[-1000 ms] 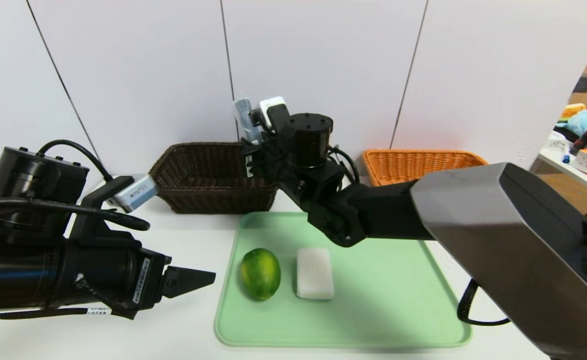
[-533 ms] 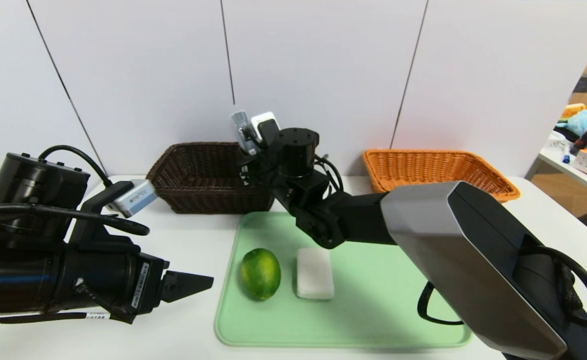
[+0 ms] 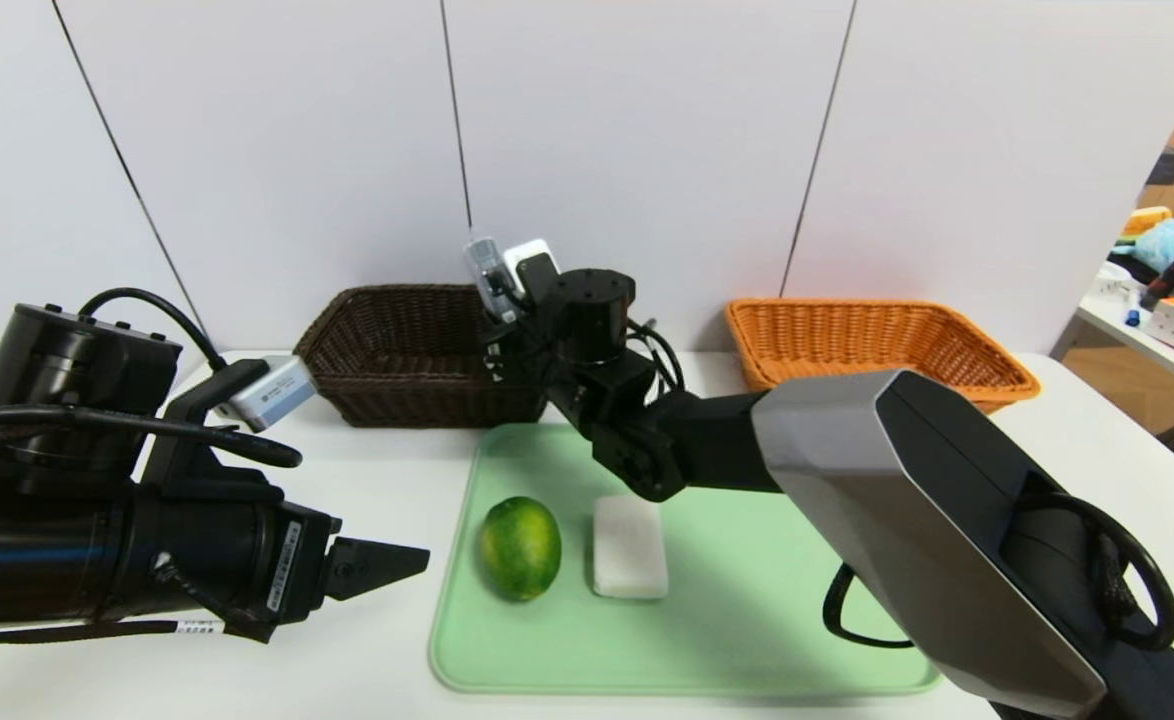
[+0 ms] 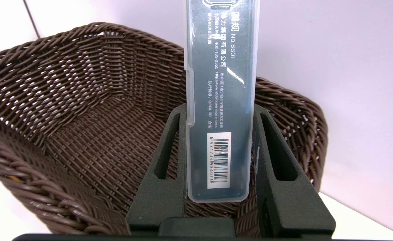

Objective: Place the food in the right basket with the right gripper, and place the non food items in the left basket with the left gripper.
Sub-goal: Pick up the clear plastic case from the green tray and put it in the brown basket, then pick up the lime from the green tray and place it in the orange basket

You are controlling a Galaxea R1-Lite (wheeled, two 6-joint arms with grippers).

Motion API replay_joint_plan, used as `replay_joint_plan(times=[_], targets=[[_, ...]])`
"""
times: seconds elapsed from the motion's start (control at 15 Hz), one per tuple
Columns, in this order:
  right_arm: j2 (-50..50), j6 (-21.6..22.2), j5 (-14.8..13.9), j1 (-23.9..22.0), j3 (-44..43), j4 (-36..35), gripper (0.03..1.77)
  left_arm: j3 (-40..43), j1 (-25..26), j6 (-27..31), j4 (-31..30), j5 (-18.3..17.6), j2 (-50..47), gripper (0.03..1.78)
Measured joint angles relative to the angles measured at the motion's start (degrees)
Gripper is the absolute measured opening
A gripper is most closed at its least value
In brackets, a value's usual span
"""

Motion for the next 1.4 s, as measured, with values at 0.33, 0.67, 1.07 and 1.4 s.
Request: replay_joint_plan(times=[0.33, 0.67, 1.07, 1.4], targets=[[0.38, -0.35, 0.22, 0.05, -0.05, 0.16, 0.55, -0.02, 0.0, 0.01, 0.02, 0.0, 0.0, 1.69], [0.24, -0.44, 0.39, -0.09, -0.05, 1.51, 0.92, -0.11, 0.01, 0.01, 0.02, 0.0, 0.0, 1.69], [-1.06, -0.38, 0.11, -0.11, -0.02, 1.46, 1.34, -0.28, 0.06, 0.01, -0.2, 0.06, -0.18, 1.69], [-5.55, -0.22, -1.68, -0.85, 0.24, 4.22, 1.51, -0.41, 2.4, 0.17, -1.66, -0.06, -1.68, 1.69]])
